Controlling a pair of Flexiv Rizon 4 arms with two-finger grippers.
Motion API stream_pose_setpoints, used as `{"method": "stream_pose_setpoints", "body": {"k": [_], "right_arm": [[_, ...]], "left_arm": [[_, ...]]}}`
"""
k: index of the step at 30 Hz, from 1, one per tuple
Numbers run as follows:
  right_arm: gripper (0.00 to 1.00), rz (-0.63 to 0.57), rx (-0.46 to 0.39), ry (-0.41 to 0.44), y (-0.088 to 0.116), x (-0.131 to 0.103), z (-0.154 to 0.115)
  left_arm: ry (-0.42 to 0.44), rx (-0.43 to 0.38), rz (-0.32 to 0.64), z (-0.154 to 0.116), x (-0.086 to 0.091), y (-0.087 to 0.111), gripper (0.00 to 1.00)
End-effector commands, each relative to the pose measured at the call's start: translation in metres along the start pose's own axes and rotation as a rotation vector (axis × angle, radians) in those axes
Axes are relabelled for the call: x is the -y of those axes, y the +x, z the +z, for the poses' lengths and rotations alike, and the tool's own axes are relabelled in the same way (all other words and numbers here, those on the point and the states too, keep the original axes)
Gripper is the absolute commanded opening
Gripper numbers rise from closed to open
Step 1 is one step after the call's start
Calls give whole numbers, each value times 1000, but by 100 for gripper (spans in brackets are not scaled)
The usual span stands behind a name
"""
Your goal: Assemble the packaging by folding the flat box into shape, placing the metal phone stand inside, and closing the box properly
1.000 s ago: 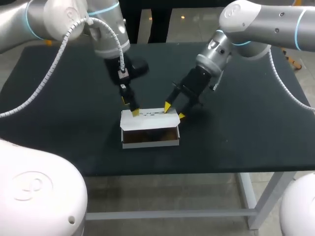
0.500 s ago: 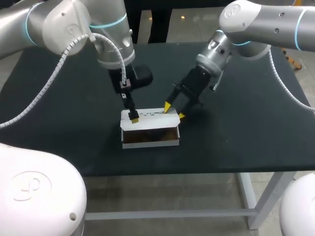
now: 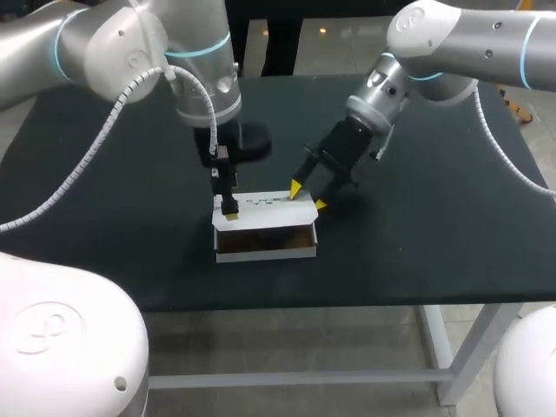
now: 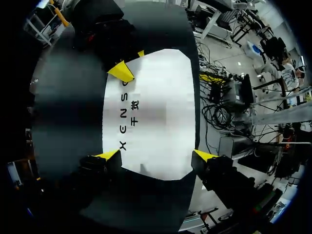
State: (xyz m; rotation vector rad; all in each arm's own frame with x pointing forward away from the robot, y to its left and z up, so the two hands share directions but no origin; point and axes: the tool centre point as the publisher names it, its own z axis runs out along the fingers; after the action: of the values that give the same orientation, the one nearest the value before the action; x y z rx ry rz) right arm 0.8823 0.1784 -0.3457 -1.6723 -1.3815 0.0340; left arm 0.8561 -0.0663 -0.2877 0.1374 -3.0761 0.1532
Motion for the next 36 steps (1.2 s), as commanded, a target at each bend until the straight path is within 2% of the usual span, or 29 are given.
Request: {"method": "stream_pose_setpoints", "body": {"k": [1, 2, 8, 12, 17, 19, 21, 26, 36], "right_arm": [[49, 0, 4, 8, 1, -2, -1], [49, 0, 4, 8, 1, -2, -1], [49, 0, 4, 8, 1, -2, -1], [48, 0, 4, 8, 1, -2, -1], [47, 0, 4, 8, 1, -2, -1], [47, 0, 4, 8, 1, -2, -1], [47, 0, 4, 8, 1, -2, -1], [47, 0, 4, 8, 1, -2, -1], [47, 0, 4, 8, 1, -2, -1]], "left_arm": [[13, -21, -13, 4, 0, -6, 98], [6, -13, -30, 5, 1, -6, 93], [8, 8, -59, 13, 3, -1, 86], [-4, 33, -70, 20, 5, 3, 71], [-5, 54, -62, 25, 5, 3, 71], [2, 62, -57, 26, 5, 3, 61], [1, 79, -58, 27, 5, 4, 58], [-2, 104, -53, 28, 6, 10, 65], [5, 161, -87, 32, 10, 14, 70]]}}
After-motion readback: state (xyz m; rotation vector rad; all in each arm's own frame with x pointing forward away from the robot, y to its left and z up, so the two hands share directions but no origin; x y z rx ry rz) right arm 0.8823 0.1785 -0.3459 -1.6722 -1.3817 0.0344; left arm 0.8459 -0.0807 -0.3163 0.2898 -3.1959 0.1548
